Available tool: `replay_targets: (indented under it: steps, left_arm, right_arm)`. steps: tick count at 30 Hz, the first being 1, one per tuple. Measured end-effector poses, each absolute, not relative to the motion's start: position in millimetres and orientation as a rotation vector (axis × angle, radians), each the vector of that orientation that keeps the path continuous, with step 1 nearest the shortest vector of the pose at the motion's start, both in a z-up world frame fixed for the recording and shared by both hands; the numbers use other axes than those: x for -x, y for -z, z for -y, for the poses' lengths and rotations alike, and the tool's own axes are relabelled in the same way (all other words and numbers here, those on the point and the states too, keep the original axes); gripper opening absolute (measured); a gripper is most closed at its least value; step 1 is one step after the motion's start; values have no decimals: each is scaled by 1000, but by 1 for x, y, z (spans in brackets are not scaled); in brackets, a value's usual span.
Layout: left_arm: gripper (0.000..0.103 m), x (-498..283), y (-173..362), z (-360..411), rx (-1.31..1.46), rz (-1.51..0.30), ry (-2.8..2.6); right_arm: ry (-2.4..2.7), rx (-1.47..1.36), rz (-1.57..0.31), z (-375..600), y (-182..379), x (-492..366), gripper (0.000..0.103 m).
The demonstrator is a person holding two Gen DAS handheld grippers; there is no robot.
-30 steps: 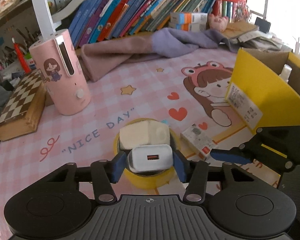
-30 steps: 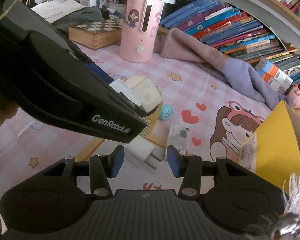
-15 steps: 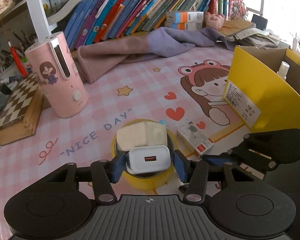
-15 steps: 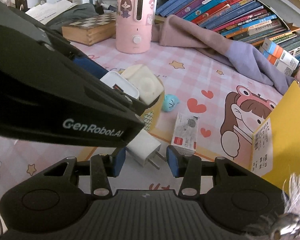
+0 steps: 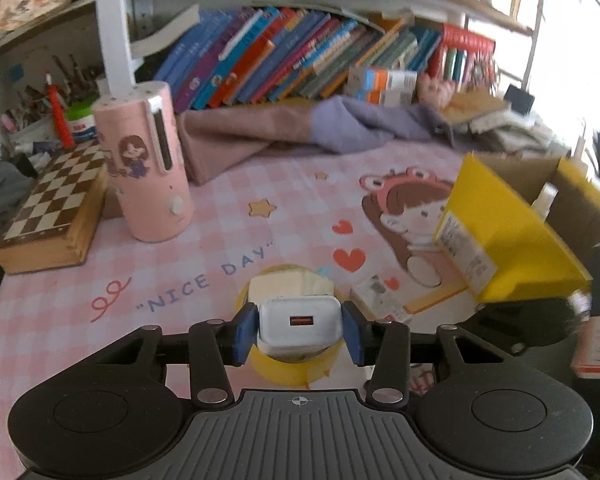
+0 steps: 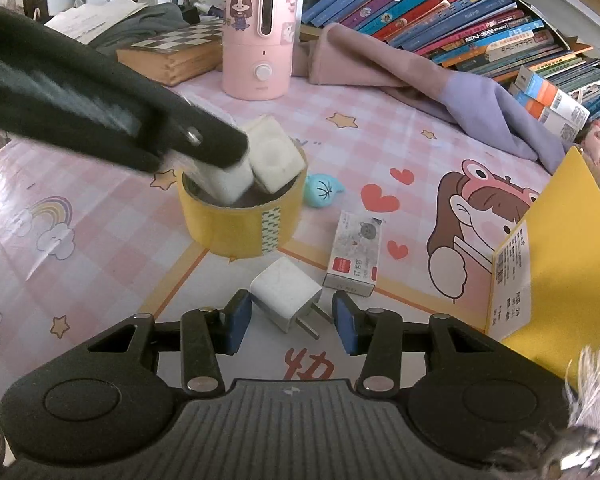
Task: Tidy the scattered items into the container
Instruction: 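Lift the white charger with the left tool while the right tool grasps the white plug charger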
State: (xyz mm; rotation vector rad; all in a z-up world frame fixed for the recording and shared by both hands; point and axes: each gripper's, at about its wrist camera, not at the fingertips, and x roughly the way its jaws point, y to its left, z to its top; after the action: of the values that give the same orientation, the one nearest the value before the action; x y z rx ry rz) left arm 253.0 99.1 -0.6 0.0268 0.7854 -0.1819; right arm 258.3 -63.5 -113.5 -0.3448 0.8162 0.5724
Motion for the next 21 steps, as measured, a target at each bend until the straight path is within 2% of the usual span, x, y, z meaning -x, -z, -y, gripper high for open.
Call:
replay_targets:
  steps: [4,6,10,12,13,15,21]
  left_arm:
    - [44,-242,-12,-107,33,-762,168]
    - [44,-238,-15,-110,48,-758,160]
    - [44,-228,-13,-114,66,-763,140]
    - [44,-223,-12,-116,78,-768,134]
    - [44,-220,-11,-116,80,-770,132]
    - [44,-215,-8,-118,83,-780,124]
    - [44,-205,-3,-123,103,-804,104]
  right_arm:
    - [-572,341,-812,65,110,-257,41]
    - [-576,343,-820,65,108,-255,21]
    - [-574,364,-835,63,108,-252,19]
    - [-577,368,-842,63,108,-249,20]
    - [-574,365,-836,64,108,-248,29]
    - [-566,363,-814,63,105,-247,39]
    - [-551,353,-829,56,109,-256,38]
